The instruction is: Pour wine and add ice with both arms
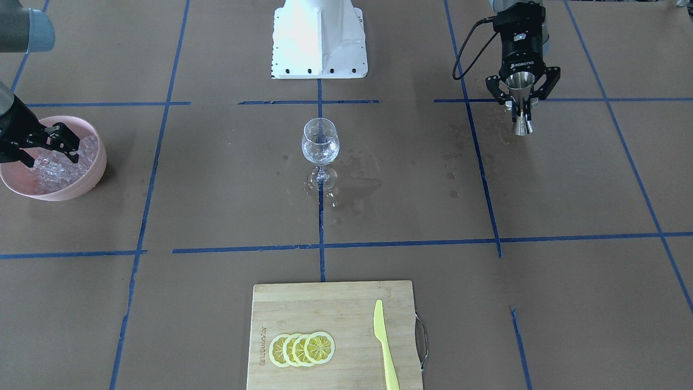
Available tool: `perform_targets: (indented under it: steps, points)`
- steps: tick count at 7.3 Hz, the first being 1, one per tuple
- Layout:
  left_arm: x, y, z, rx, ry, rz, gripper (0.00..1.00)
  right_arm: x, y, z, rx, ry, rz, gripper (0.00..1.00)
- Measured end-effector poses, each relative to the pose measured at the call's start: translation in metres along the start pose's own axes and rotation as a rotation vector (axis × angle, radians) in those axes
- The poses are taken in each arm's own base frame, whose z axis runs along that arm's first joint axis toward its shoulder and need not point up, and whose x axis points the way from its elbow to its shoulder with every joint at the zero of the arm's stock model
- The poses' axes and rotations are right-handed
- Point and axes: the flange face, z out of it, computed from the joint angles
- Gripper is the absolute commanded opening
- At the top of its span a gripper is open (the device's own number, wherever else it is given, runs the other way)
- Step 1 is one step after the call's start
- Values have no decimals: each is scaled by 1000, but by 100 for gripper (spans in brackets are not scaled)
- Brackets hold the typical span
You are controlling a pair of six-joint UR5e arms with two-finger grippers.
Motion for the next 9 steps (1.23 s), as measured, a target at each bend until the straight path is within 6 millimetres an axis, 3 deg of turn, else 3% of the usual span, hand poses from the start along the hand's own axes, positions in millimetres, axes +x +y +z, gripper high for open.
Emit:
perform_targets:
  steps: [1, 3, 9]
  points:
    - [0, 0, 0, 0, 0, 0, 0, 5, 2, 3, -7, 6, 41, 91]
    - [1, 0, 0, 0, 1, -1, 0, 11, 6, 7, -17, 15, 90, 78]
    - [1, 0, 0, 0, 1, 0, 0, 3, -3, 12, -29, -2, 212, 69]
